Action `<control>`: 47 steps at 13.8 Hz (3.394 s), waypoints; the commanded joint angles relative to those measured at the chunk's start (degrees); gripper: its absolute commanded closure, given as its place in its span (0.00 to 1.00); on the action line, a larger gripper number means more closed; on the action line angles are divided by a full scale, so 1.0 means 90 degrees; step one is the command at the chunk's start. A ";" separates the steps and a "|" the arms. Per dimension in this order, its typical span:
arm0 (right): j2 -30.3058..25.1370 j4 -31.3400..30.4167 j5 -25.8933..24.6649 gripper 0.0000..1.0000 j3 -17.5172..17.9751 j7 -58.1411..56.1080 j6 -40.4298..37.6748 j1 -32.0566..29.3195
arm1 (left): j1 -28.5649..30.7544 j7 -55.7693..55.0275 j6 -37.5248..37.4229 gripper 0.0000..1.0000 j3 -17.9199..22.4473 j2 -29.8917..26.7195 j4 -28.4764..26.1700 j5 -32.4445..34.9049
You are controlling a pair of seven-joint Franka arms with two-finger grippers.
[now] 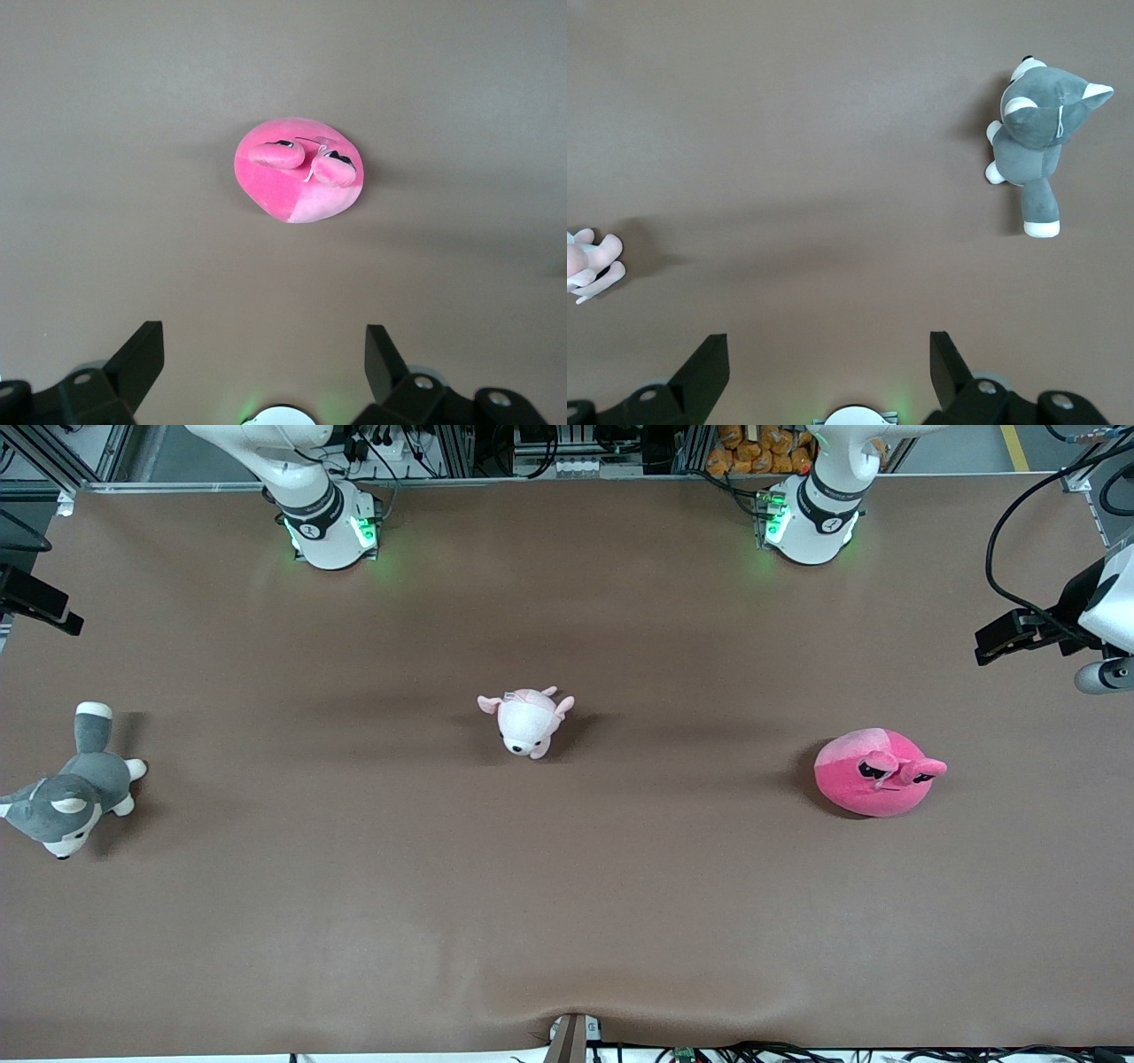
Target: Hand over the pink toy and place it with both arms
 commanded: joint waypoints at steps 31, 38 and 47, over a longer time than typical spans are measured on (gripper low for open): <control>0.0329 0.0036 0.0047 0.00 0.0093 0.0002 0.1094 0.0515 | 0.0453 -0.5033 -0.0407 0.00 0.0000 0.0397 -0.0014 -0.0801; 0.0329 0.0036 0.0047 0.00 0.0093 0.0011 0.1094 0.0515 | 0.0541 -0.6999 0.0012 0.00 0.0010 0.0788 -0.0249 -0.1330; 0.0349 0.0036 0.0038 0.00 0.0093 0.0002 0.1094 0.0535 | 0.1029 -0.7341 0.0666 0.00 0.0059 0.2037 -0.0200 -0.1720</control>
